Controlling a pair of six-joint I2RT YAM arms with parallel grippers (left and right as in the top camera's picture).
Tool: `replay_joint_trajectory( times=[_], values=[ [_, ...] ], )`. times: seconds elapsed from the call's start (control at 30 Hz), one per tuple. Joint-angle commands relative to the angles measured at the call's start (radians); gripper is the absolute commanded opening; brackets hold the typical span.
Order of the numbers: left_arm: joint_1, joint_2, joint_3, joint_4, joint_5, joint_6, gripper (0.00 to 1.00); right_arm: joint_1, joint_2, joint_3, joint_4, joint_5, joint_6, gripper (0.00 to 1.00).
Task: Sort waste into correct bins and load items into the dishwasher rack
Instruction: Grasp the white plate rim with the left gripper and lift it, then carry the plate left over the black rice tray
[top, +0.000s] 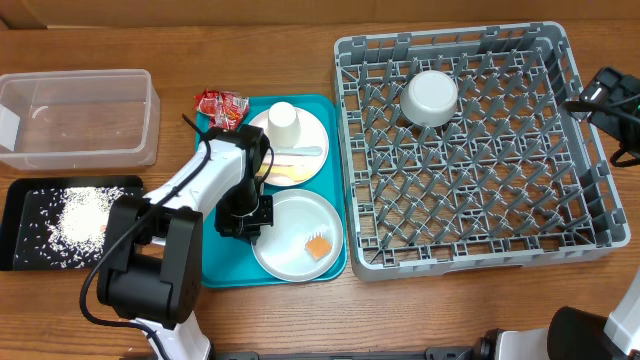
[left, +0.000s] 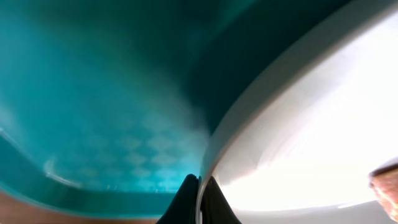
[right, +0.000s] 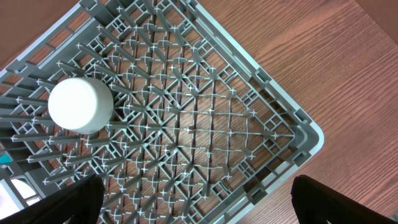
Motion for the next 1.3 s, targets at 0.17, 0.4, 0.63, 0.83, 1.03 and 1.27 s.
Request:
replay_joint_trajectory(
  times=[0.17, 0.4, 0.63, 0.83, 1.03, 1.27],
  values=[
    [0.000, -0.059, 0.127, -0.106, 0.063, 0.048, 0.04, 0.002, -0.001, -0.003, 0.004, 0.014, -0.003, 1.00],
    [0.002, -0.228, 0.156, -0.127, 0.129, 0.072, 0.04, 0.002, -0.001, -0.003, 0.004, 0.014, -0.003, 1.00],
    [0.083, -0.319, 0.156, -0.185, 0.130, 0.068, 0.04, 0.002, -0.001, -0.003, 0.004, 0.014, -0.003, 1.00],
    [0.220, -0.322, 0.159, -0.250, 0.130, 0.069, 0.04, 0.002, -0.001, -0.003, 0.004, 0.014, -0.003, 1.00],
    [0.435, -0.322, 0.222, -0.315, 0.129, 0.073, 0.04, 0.002, -0.001, -0.003, 0.004, 0.014, -0.003, 1.00],
    [0.661, -0.322, 0.350, -0.353, 0.121, 0.126, 0.04, 0.002, -0.001, -0.003, 0.004, 0.014, -0.003, 1.00]
  ],
)
